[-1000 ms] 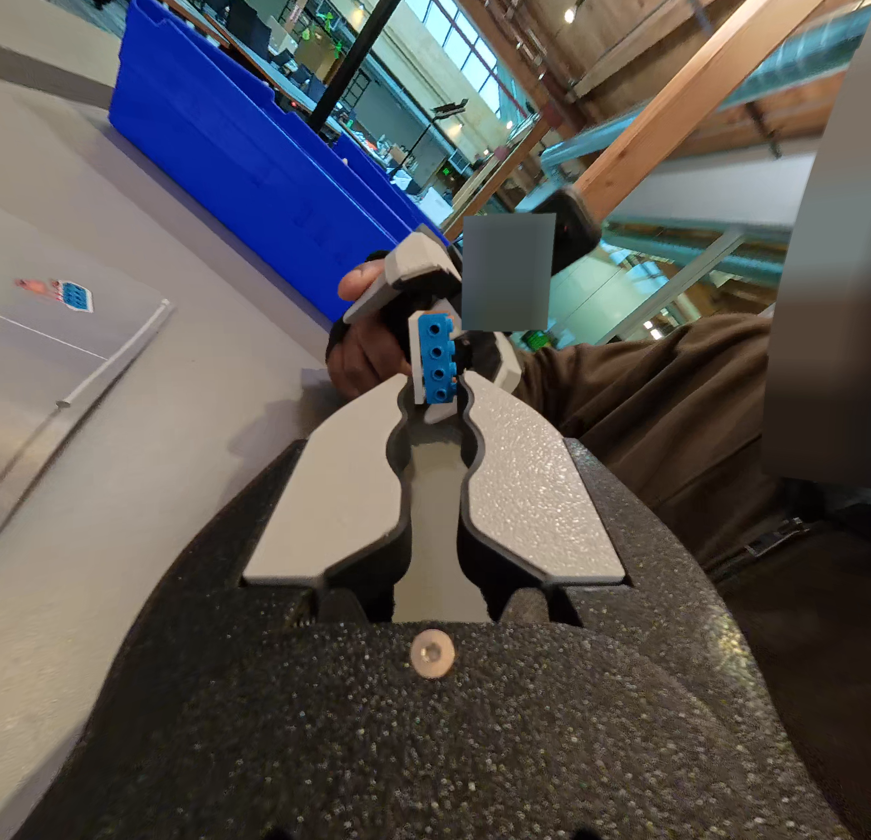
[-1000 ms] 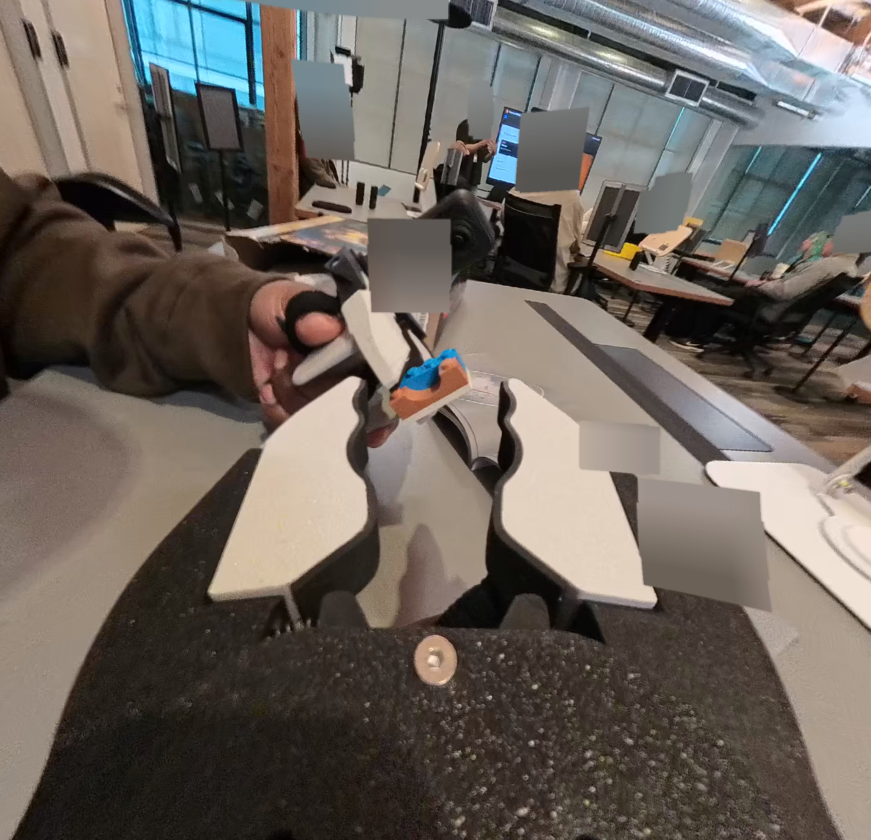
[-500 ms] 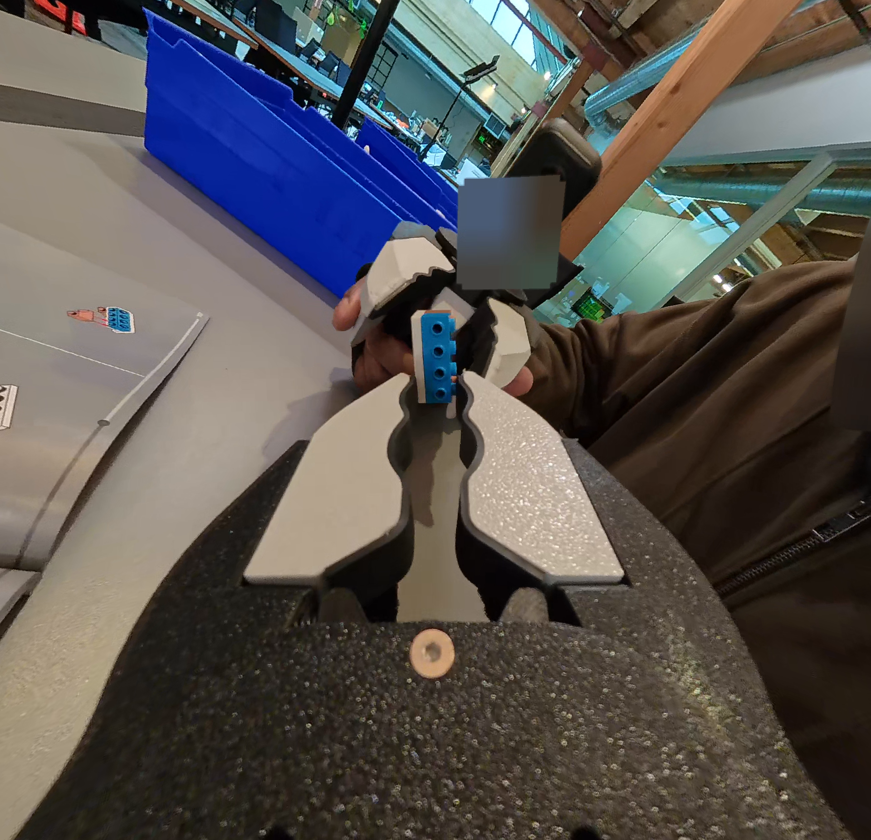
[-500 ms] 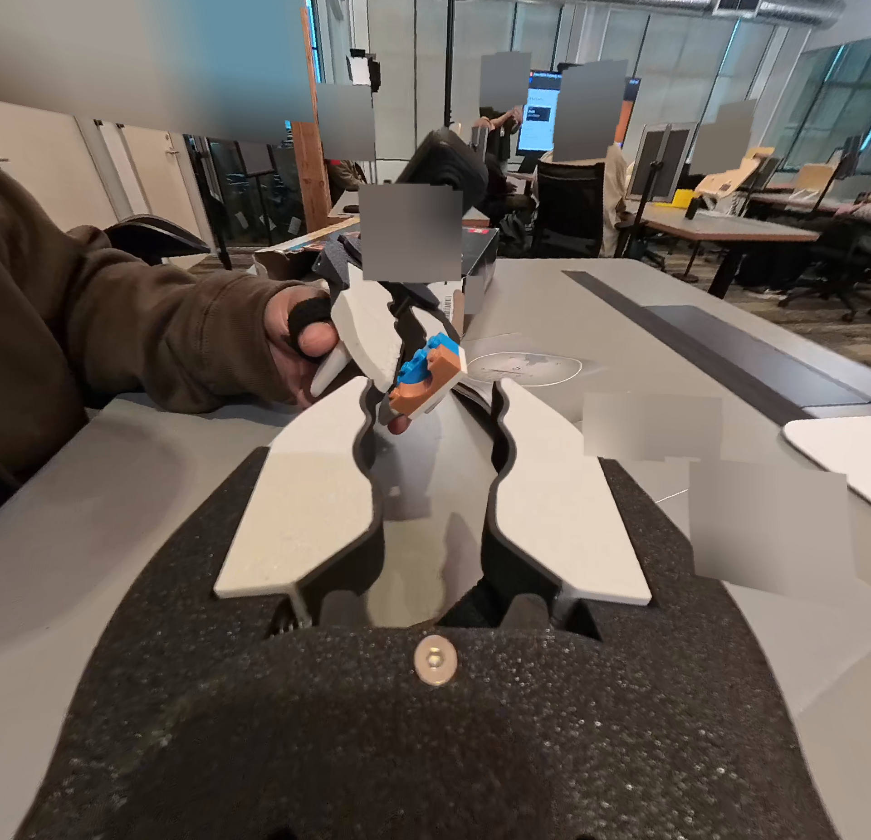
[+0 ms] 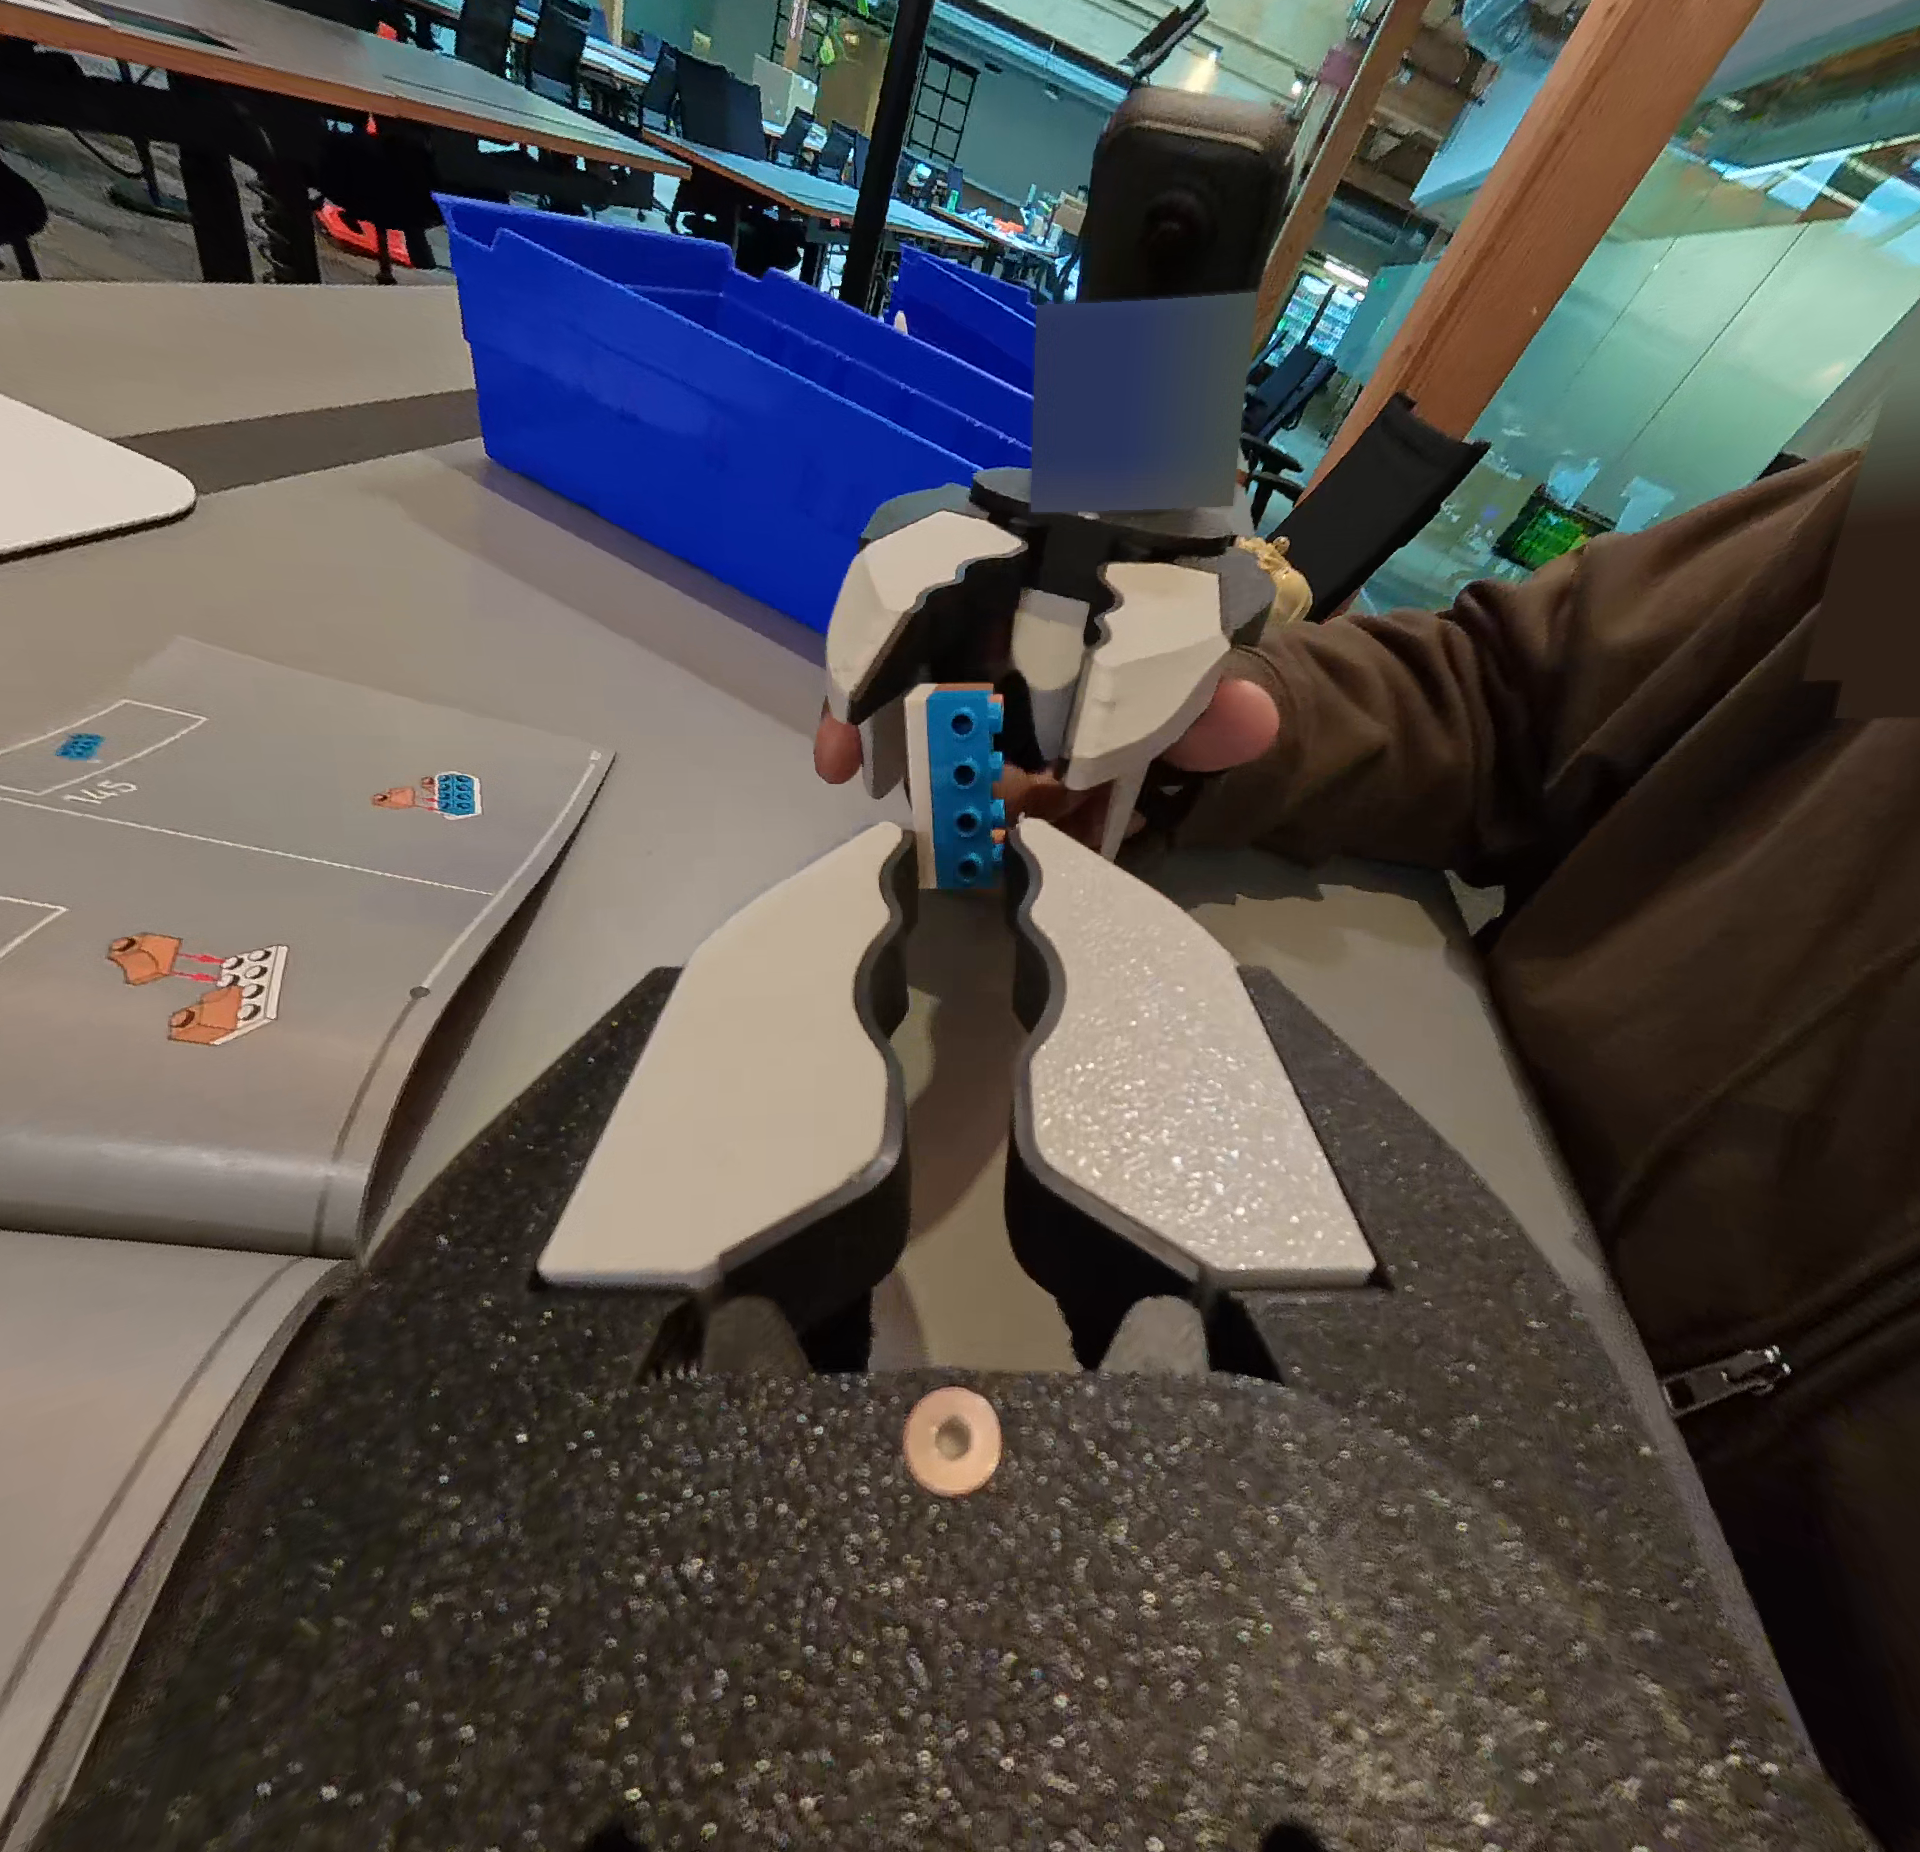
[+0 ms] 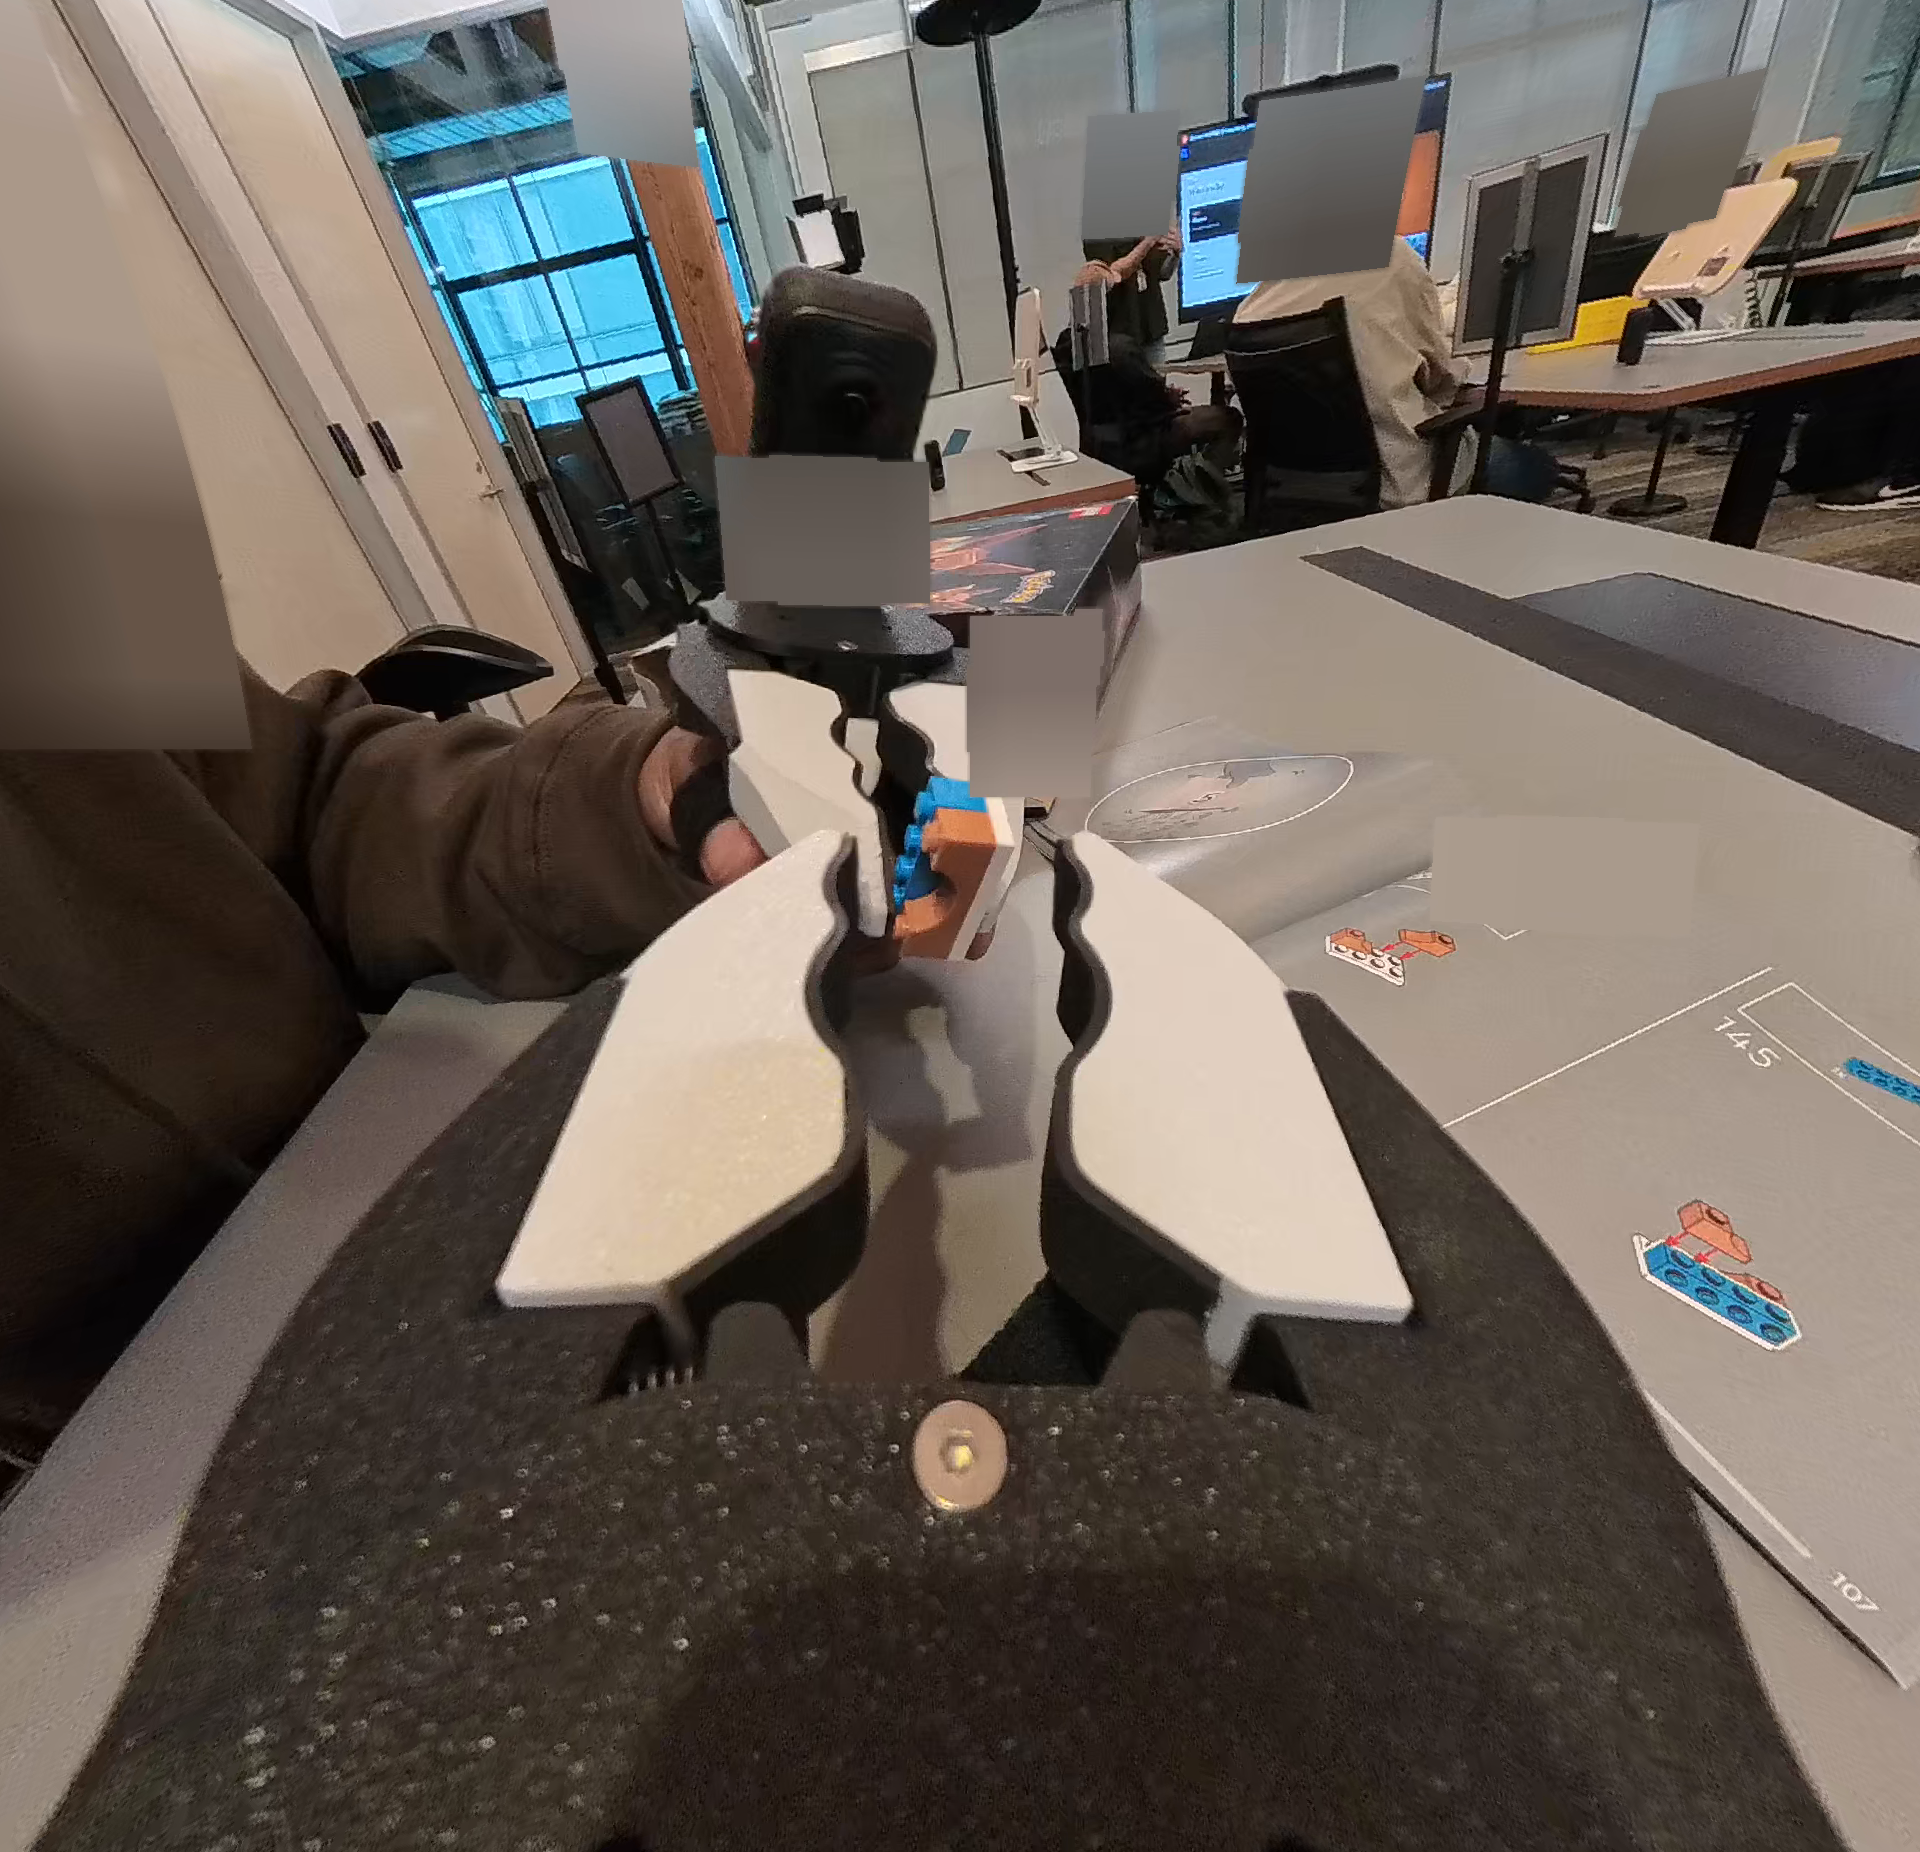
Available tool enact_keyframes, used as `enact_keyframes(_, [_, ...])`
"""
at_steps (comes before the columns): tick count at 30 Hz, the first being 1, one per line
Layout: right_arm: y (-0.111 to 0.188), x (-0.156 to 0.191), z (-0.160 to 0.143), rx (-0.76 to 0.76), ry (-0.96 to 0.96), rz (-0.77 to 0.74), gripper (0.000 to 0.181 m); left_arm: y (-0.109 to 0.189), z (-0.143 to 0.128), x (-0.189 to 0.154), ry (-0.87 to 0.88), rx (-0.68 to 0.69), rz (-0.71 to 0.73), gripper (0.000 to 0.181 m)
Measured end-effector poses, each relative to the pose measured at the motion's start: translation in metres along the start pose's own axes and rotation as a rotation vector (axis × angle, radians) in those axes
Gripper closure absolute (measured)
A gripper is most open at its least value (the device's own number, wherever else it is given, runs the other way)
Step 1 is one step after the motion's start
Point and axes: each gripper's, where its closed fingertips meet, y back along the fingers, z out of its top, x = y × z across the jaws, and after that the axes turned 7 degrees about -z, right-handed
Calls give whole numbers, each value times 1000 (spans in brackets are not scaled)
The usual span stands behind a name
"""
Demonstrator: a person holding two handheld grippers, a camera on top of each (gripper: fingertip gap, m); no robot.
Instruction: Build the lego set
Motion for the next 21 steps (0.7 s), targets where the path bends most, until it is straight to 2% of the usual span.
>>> enact_keyframes(5, [-3, 2, -2, 10, 1, 0, 150, -3, -4, -2, -49, 31, 8, 166])
enact_keyframes(8, [-3, 5, -3, 9, 5, 8, 162, -5, -6, -2, -81, 57, 22, 165])
enact_keyframes(21, [-3, 12, -2, -20, 33, 27, 165, -5, -5, -5, -99, 72, 21, 166])
